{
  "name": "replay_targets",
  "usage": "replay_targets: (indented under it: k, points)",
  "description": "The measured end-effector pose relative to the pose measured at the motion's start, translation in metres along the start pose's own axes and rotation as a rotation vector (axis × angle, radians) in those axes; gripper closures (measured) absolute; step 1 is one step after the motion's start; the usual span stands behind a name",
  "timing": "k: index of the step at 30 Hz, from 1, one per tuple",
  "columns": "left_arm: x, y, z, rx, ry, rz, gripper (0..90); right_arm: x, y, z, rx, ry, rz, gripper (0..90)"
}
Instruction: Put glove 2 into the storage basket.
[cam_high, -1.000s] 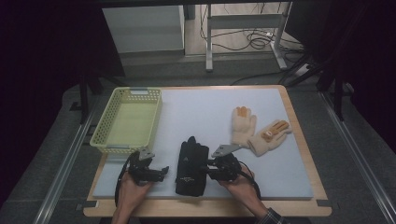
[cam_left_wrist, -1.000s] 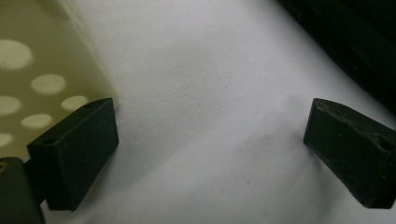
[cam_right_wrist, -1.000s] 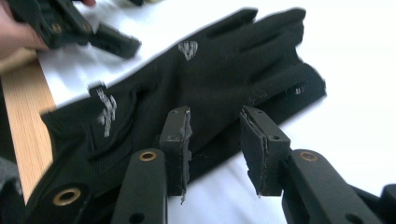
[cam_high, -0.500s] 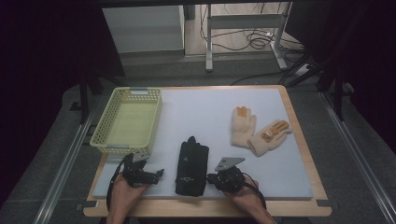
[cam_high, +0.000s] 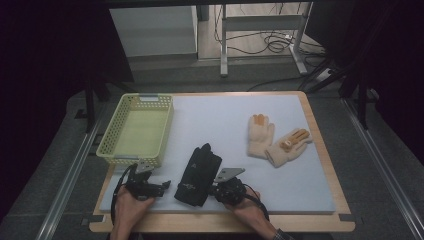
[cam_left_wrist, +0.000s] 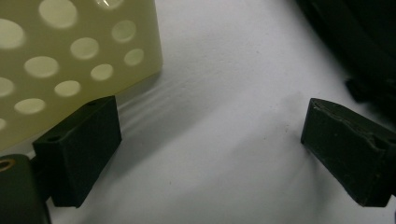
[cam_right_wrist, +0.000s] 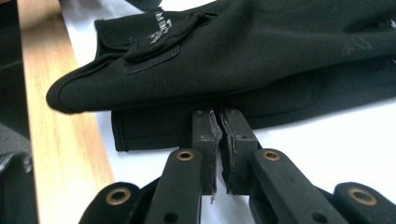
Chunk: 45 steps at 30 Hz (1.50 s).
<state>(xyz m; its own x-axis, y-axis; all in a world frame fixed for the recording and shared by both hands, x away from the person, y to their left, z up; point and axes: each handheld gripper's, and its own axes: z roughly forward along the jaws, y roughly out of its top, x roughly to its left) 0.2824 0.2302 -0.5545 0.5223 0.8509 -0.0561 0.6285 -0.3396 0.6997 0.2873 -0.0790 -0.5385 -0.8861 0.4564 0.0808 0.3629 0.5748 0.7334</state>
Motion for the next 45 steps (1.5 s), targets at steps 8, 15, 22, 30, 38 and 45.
replay_targets:
  k: [8, 15, 22, 30, 38, 45]
  points:
    - [0.000, -0.001, 0.000, -0.005, -0.001, -0.001, 4.9, 0.003, 0.008, 0.006, 0.013, -0.007, -0.035, 78.3]
    - [0.000, -0.001, 0.000, -0.006, -0.001, 0.001, 5.0, -0.017, 0.002, -0.019, -0.011, -0.074, -0.020, 67.5]
    - [0.000, -0.001, 0.000, -0.007, -0.001, 0.001, 5.0, -0.047, -0.014, -0.050, -0.020, -0.180, 0.007, 48.5]
    - [0.000, -0.001, 0.000, -0.007, -0.002, 0.000, 4.8, -0.074, -0.037, -0.076, 0.002, -0.264, 0.063, 27.9]
    - [0.000, -0.001, 0.000, -0.006, -0.003, -0.001, 4.6, -0.095, -0.060, -0.085, 0.007, -0.294, 0.123, 20.8]
    - [0.000, -0.001, 0.000, -0.008, -0.002, 0.001, 5.2, -0.094, -0.060, -0.084, 0.012, -0.306, 0.118, 19.6]
